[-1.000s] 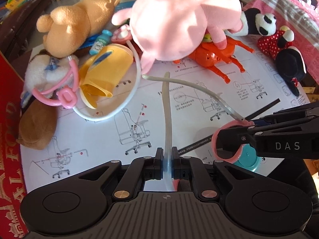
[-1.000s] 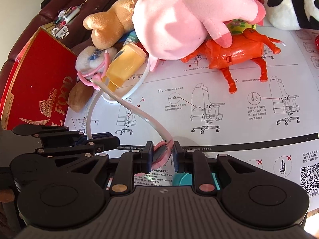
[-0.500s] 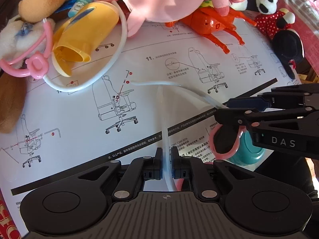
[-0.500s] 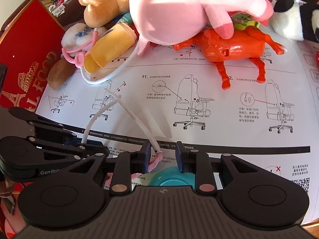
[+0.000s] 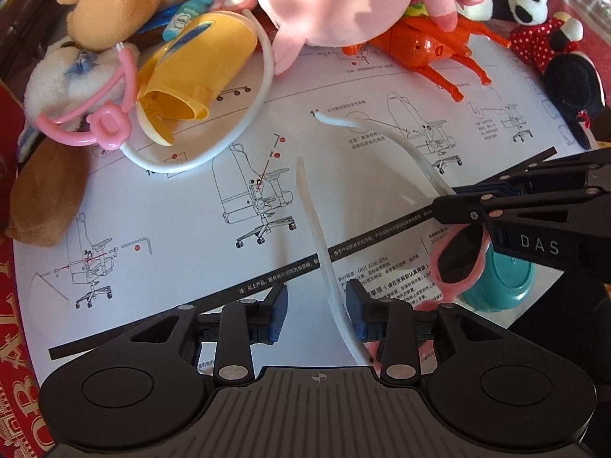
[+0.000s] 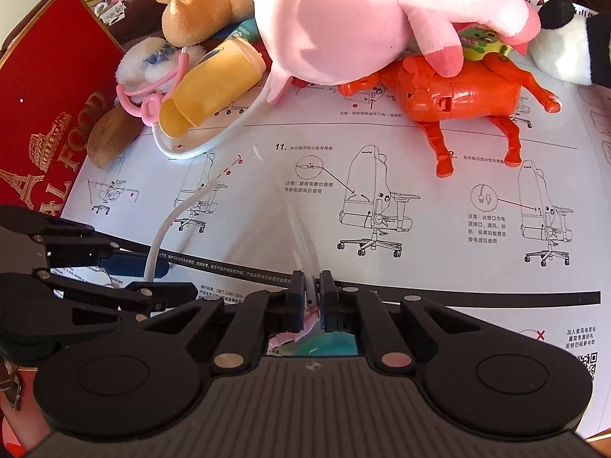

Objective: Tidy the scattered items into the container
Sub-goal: 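Lift the pink heart sunglasses off the table with both grippers, then carry the sunglasses with both grippers over the red box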

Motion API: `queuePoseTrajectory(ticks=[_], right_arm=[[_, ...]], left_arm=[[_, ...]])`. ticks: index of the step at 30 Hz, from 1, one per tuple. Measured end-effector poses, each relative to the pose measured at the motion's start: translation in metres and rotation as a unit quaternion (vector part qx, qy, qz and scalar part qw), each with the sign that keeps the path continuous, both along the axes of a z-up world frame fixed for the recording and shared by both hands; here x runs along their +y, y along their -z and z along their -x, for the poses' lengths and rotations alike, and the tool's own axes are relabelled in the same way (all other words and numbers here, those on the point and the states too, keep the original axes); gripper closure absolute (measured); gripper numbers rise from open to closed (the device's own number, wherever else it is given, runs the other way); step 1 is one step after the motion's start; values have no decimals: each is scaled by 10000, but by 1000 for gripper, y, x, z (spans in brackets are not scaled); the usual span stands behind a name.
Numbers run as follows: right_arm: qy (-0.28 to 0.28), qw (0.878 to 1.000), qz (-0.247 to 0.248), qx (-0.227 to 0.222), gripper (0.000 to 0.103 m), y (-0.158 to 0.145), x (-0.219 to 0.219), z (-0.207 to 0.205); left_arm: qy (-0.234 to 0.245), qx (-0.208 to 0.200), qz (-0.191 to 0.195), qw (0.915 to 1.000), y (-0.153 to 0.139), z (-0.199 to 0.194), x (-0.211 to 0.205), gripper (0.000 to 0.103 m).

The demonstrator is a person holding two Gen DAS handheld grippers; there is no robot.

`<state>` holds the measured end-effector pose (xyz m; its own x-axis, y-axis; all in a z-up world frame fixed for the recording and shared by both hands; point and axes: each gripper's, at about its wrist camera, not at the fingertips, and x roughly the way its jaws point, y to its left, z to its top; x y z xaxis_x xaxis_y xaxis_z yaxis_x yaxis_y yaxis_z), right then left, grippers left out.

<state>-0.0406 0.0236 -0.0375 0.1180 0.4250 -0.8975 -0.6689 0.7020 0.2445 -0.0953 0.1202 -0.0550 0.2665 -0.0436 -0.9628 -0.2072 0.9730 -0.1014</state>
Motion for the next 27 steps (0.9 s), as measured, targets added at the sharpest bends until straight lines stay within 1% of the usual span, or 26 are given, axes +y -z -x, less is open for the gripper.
queuePoseTrajectory(ticks=[3,4,5,6,7,8,10,14,23,27], right_arm=[[21,10000,-3,31,95,2,-1,-1],[23,10000,-9,49,95,2,-1,-1],[28,10000,-6,71,95,3,-1,-1],[29,10000,-10,82,95,4,-1,-1],[20,9999,-30,121,95,5,-1,-1],[20,9998,-65,192,96,5,0,0],[10,9999,-45,165,96,4,2,2],[15,9998,-125,144,96,-2,1,2],[47,9995,-321,52,96,-22,-2,0],[-27,9989,-428,-161,95,-40,-3,3]], left_arm=[[-36,-30,27,10000,-5,6,0,50],[-88,-46,47,9999,-6,7,1,56],[-129,-68,54,9999,-8,8,2,68],[-124,-127,92,9998,-10,8,2,85],[-100,-167,109,9998,-11,8,2,97],[-103,-181,62,9998,-12,8,0,99],[-120,-222,-120,9996,-14,7,-3,100],[-163,-276,-87,9994,-19,6,0,101],[-99,-427,-191,9989,-34,7,-3,100],[-99,-618,-274,9977,-50,11,-4,100]])
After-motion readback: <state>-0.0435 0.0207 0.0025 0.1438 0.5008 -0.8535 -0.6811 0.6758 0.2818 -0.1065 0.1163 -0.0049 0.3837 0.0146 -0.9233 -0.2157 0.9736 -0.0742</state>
